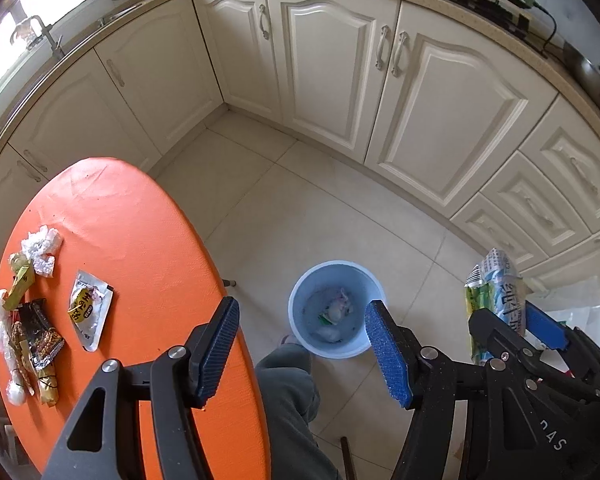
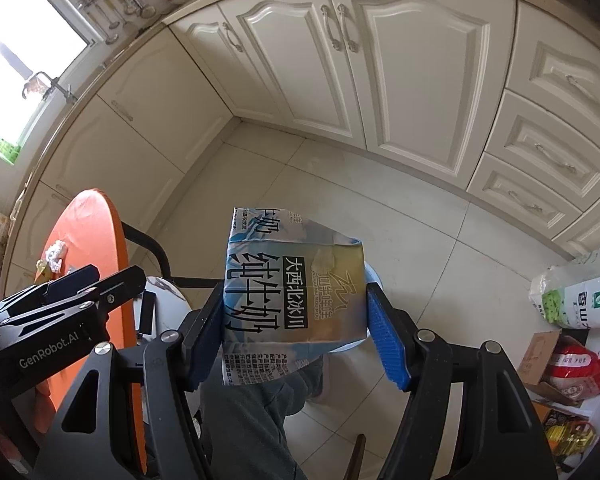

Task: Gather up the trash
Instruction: 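Carry the bag and carton over the blue bin and open both tools, then move both tools back over the remaining trash on the table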

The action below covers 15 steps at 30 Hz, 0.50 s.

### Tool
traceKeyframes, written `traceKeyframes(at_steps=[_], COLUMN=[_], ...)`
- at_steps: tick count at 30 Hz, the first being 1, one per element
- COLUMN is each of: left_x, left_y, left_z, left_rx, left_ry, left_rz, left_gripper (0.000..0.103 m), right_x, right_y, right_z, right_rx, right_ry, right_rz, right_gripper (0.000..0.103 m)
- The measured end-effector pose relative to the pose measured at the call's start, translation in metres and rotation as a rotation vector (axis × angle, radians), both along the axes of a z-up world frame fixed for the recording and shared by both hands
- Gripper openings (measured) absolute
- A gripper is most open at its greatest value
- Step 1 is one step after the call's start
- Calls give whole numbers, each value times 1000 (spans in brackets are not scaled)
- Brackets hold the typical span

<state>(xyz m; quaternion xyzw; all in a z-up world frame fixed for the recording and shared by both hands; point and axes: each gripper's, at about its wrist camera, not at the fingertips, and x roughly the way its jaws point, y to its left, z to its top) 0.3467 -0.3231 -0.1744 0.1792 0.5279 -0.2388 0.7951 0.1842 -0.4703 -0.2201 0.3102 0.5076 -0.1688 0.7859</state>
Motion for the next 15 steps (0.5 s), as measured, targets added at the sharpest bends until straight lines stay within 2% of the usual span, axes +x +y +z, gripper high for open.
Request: traceKeyframes(at_steps=[15], left_x=[-16], left_y=[22], left_z=[10], left_rx=[-4], left_ry=[-11], left_rz=[4], left_gripper=[61], right_x=[-2], right_y=[14], right_z=[10], right_rx=[-29], right_ry=[24], right_rz=[9], right_gripper=[70])
